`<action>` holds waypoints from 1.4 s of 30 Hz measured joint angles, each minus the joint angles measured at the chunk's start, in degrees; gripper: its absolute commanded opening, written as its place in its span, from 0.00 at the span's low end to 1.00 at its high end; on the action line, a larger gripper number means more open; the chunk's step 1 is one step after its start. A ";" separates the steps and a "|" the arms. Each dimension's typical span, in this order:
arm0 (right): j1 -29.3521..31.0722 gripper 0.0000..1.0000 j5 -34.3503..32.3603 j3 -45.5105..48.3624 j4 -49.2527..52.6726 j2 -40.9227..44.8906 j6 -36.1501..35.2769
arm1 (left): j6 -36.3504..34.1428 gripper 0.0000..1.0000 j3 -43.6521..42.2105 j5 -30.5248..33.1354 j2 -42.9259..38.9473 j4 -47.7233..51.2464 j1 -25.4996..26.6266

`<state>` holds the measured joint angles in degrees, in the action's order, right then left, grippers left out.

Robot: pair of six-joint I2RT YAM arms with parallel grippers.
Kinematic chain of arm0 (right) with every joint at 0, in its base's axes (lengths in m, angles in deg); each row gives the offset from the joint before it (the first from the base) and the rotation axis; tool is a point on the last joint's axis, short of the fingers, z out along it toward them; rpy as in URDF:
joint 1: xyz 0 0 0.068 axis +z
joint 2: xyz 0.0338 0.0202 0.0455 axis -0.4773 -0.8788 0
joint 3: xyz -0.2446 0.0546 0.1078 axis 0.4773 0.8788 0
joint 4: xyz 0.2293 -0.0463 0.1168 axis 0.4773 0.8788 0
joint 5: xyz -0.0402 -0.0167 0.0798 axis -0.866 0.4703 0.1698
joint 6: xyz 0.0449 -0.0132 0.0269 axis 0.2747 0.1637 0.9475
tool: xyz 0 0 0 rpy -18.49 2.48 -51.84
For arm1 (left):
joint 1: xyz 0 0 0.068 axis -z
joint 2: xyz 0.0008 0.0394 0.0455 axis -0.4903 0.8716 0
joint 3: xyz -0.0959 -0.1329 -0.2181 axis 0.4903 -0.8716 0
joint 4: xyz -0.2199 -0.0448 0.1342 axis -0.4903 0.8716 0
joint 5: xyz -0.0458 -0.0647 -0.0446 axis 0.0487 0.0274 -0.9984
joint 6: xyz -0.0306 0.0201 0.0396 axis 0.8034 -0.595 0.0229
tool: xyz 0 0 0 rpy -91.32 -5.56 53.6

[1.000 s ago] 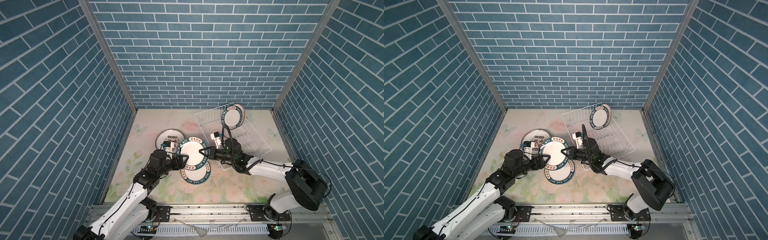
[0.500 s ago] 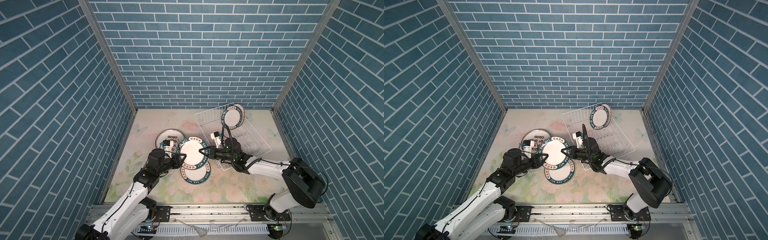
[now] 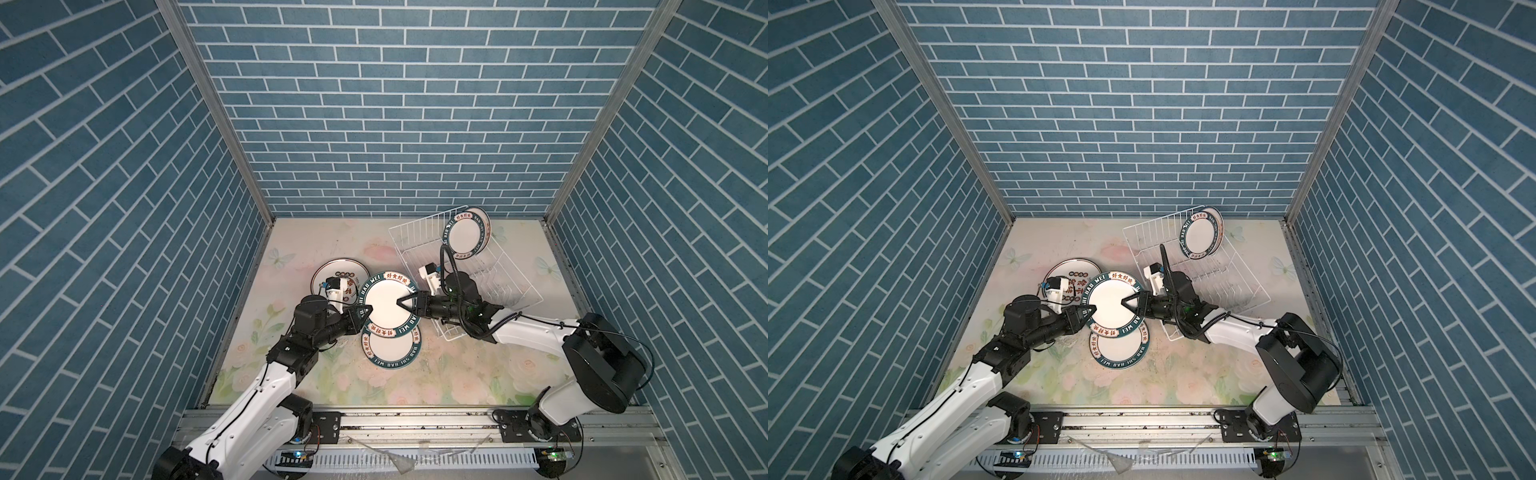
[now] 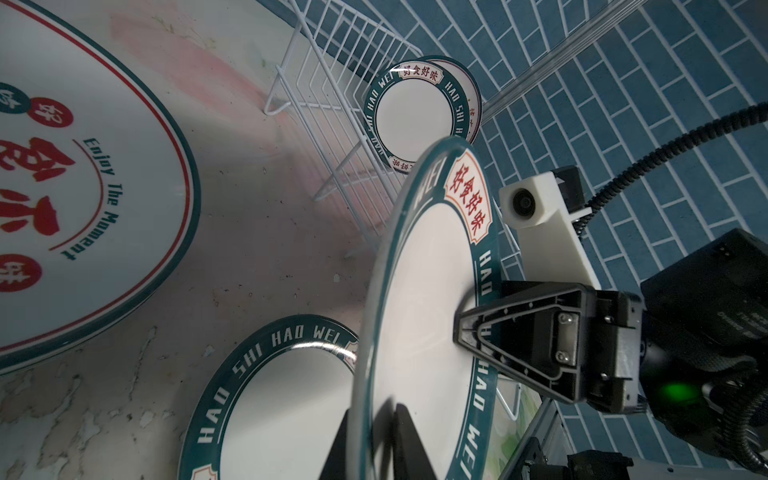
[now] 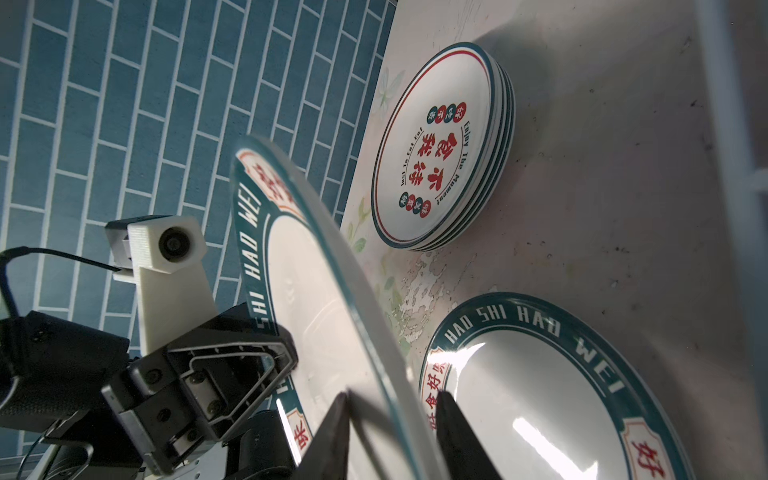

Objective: Unload the plates from the dish rack
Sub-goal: 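Close the left gripper on the plate rim while the right gripper releases and withdraws, then lower the green-rimmed plate onto the table plate and open the left gripper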

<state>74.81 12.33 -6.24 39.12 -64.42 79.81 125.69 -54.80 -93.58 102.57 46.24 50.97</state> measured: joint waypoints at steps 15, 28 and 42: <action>1.18 0.58 -9.22 -5.99 19.89 7.69 -11.72 | -2.43 0.00 -0.07 -5.97 -3.15 1.31 -3.76; 0.59 0.61 -19.82 -8.02 32.28 17.00 -19.47 | -5.33 0.00 -0.70 -3.43 -4.24 10.45 -5.60; -1.81 0.70 -40.96 -9.79 46.18 25.64 -27.10 | -7.15 0.00 -0.59 -1.49 4.46 15.10 -5.88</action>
<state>73.00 -28.63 -16.03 85.30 -38.79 52.71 118.54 -55.39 -95.06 107.03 61.34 45.09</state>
